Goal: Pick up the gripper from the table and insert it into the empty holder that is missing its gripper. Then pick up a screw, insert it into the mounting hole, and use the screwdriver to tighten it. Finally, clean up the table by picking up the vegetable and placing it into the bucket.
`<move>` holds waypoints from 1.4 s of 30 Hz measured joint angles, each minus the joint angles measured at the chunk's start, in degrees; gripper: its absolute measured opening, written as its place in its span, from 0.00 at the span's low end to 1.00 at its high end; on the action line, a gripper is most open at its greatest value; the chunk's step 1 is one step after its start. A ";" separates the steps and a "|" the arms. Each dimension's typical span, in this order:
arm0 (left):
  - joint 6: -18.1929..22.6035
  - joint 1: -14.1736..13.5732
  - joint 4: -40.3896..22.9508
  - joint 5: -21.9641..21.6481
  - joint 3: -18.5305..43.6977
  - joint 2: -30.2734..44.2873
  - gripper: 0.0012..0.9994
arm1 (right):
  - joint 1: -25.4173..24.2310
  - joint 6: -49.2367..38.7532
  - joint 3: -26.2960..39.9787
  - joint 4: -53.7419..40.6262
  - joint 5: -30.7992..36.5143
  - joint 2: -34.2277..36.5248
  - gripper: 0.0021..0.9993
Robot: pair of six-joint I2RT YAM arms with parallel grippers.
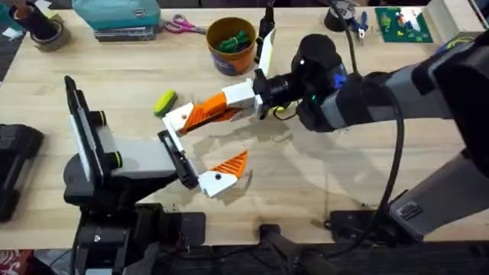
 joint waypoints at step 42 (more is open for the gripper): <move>0.34 0.07 0.08 -1.00 0.00 -0.06 0.99 | -0.39 -3.49 11.57 -4.54 -11.76 7.37 0.01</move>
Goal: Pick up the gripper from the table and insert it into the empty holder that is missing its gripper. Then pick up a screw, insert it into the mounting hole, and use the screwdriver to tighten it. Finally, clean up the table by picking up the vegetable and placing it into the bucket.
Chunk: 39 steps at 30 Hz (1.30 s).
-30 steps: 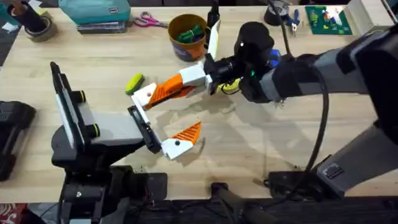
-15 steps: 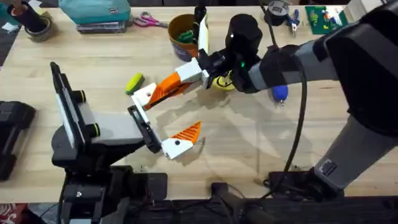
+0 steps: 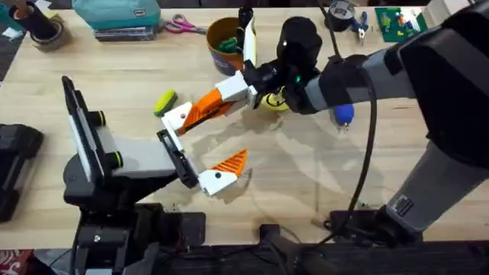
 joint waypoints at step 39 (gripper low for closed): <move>-0.44 0.00 -0.07 0.44 0.00 0.00 0.99 | 0.46 0.04 -5.82 3.02 7.02 -3.04 0.01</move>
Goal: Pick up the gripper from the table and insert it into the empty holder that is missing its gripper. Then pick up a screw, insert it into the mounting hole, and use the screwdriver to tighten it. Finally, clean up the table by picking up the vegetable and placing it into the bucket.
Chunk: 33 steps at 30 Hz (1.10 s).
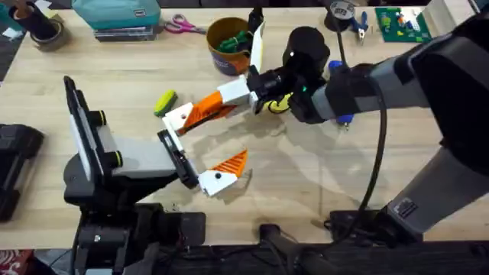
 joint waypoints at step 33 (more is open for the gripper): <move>-0.02 0.00 -0.07 0.25 0.00 0.00 0.99 | 0.09 -0.01 -1.18 1.21 1.02 -0.38 0.01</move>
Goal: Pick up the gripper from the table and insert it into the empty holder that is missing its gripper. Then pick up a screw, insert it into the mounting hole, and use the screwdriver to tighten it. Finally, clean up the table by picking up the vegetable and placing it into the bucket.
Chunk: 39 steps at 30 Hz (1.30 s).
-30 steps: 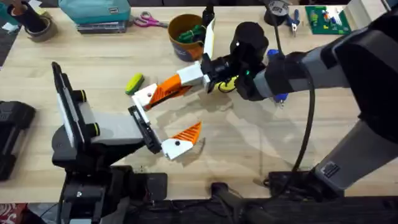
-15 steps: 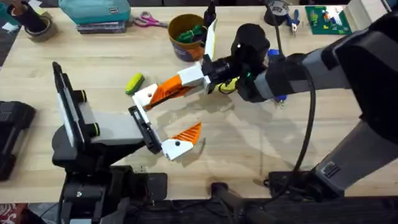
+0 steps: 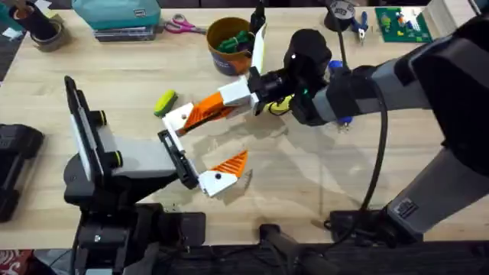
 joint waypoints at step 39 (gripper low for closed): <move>0.00 -0.13 -0.07 0.85 0.00 0.00 0.99 | -22.27 -40.54 0.36 -82.10 9.44 -35.49 1.00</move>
